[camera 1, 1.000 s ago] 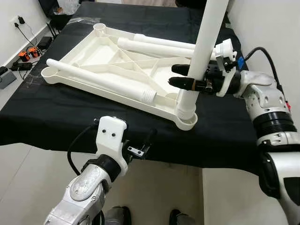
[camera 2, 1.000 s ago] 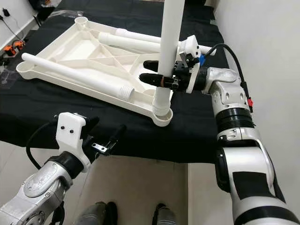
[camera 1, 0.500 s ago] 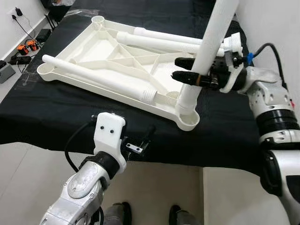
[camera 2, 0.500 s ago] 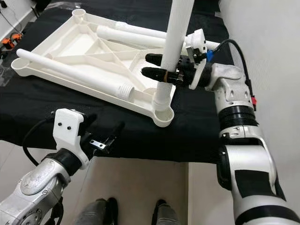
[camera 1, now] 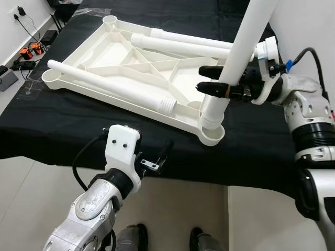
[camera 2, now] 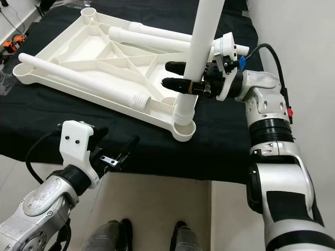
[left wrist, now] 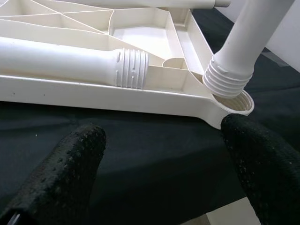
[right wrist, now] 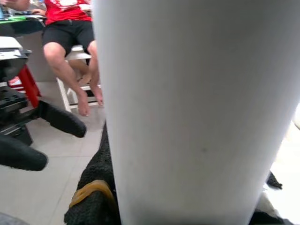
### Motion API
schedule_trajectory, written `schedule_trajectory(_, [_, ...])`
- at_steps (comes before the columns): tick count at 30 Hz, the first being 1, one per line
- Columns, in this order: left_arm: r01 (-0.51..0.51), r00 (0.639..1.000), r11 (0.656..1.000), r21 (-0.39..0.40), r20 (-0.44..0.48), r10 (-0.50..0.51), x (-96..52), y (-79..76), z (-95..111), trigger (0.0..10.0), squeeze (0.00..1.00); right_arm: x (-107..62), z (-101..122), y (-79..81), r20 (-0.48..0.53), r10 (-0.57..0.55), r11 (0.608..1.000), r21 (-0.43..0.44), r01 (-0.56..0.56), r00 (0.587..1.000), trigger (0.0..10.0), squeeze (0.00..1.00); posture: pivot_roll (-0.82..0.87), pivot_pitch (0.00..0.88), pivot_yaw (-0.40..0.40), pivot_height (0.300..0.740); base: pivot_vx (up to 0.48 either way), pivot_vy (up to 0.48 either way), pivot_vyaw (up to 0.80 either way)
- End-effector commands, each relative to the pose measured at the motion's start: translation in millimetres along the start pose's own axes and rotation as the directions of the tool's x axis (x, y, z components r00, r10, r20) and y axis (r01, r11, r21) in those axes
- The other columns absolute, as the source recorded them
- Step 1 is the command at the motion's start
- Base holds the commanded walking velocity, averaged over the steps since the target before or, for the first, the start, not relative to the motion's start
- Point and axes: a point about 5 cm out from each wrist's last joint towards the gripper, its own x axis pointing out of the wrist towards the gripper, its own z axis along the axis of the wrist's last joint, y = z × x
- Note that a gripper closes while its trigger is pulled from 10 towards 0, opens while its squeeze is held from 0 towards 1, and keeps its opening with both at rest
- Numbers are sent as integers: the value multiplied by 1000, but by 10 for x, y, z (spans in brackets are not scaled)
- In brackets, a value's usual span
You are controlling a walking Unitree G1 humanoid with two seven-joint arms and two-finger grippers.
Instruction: Building children table
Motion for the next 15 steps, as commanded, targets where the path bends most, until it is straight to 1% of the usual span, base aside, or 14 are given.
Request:
schedule_trajectory(1, [2, 1000, 1000, 2, -7, -2, -26, 5, 3, 10000, 0, -53, -111, 60, -31, 44, 997, 57, -42, 999, 10000, 0, 110, 292, -2, 740, 0, 0, 0])
schedule_trajectory(2, [2, 1000, 1000, 2, -7, -2, -26, 5, 3, 10000, 0, -53, -111, 60, -31, 44, 997, 57, -42, 999, 10000, 0, 110, 292, -2, 740, 0, 0, 0])
schedule_trajectory(3, [2, 1000, 1000, 3, -7, -2, -18, 9, 5, 10000, 0, -61, -53, 59, -1, 53, 997, 55, -53, 999, 10000, 0, 110, 292, -2, 740, 0, 0, 0])
schedule_trajectory(5, [2, 1000, 1000, 3, -7, -2, -18, 9, 5, 10000, 0, -61, -53, 59, -1, 53, 997, 55, -53, 999, 10000, 0, 110, 292, -2, 740, 0, 0, 0])
schedule_trajectory(6, [1, 1000, 1000, 5, -6, -1, -7, 19, 12, 10000, 0, -73, 64, 37, 55, 54, 997, 45, -57, 997, 10000, 0, 102, 304, 1, 740, 0, 0, 0])
schedule_trajectory(7, [1, 1000, 1000, 5, -6, -1, -7, 19, 12, 10000, 0, -73, 64, 37, 55, 54, 997, 45, -57, 997, 10000, 0, 102, 304, 1, 740, 0, 0, 0])
schedule_trajectory(9, [1, 1000, 1000, 5, -8, -1, 1, 26, 11, 10000, 0, -82, 143, 19, 88, 55, 998, 33, -58, 995, 10000, 0, 105, 305, 2, 740, 0, 0, 0])
schedule_trajectory(15, [3, 1000, 1000, 5, -13, -3, 3, 29, 3, 10000, 0, -99, 136, 56, 103, 80, 995, 47, -85, 991, 10000, 0, 103, 314, 3, 740, 0, 0, 0])
